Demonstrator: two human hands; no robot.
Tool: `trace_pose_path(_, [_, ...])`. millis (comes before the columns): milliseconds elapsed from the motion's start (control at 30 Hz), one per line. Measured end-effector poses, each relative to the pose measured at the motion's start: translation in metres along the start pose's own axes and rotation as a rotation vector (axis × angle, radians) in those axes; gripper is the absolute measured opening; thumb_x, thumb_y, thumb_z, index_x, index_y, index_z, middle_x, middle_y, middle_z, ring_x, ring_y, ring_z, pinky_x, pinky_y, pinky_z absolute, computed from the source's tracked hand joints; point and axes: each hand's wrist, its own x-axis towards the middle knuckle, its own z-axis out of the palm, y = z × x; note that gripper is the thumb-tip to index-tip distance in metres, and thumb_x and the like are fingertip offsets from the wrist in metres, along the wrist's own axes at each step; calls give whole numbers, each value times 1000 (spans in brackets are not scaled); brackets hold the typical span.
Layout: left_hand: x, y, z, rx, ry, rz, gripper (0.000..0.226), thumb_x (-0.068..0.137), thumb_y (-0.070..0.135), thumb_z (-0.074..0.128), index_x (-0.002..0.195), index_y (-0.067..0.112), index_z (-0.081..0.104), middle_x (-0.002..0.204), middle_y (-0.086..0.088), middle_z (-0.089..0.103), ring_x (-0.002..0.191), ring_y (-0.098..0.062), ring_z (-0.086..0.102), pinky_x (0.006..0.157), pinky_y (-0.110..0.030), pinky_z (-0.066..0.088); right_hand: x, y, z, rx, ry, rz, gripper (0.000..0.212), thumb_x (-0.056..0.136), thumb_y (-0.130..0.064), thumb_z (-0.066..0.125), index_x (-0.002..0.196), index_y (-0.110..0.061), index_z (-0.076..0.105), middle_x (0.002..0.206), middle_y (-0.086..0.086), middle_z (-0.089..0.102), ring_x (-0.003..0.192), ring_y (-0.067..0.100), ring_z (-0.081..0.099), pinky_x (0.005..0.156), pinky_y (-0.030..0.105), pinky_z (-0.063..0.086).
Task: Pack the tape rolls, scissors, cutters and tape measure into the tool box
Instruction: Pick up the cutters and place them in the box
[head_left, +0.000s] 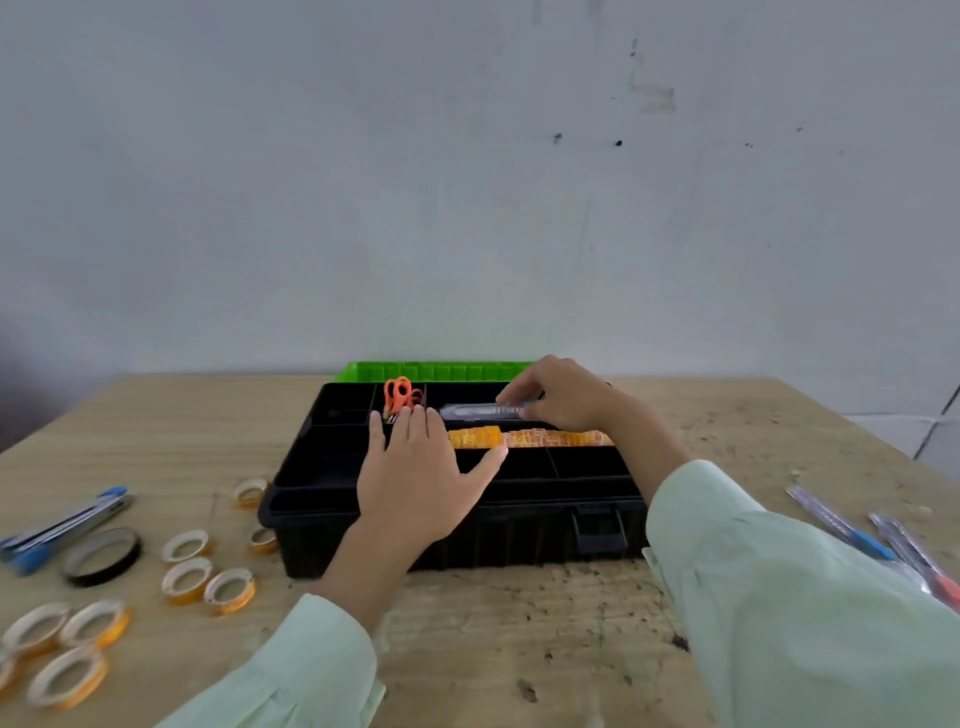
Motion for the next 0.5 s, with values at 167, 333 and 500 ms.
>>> trace_pose_path(167, [0, -1, 3, 16, 42, 12, 96, 83, 75, 12, 147, 5, 22, 155, -9, 25, 146, -20, 15, 120, -45, 2, 16, -5, 5, 24, -46, 32, 26, 84, 2, 64, 103, -12, 75, 104, 3, 73, 98, 11, 66, 86, 21, 50])
trace_pose_path(333, [0, -1, 3, 24, 43, 19, 94, 84, 74, 10, 148, 6, 22, 155, -9, 25, 145, -21, 16, 120, -45, 3, 22, -6, 11, -30, -16, 59, 26, 84, 4, 60, 91, -13, 78, 94, 3, 75, 91, 13, 68, 83, 23, 52])
trace_pose_path(500, [1, -2, 4, 22, 56, 24, 93, 84, 74, 10, 147, 6, 25, 153, -9, 30, 143, -21, 20, 120, -46, 5, 19, 2, 16, 3, 56, 78, 29, 88, 1, 57, 93, -18, 78, 93, 2, 75, 85, 15, 67, 68, 18, 49])
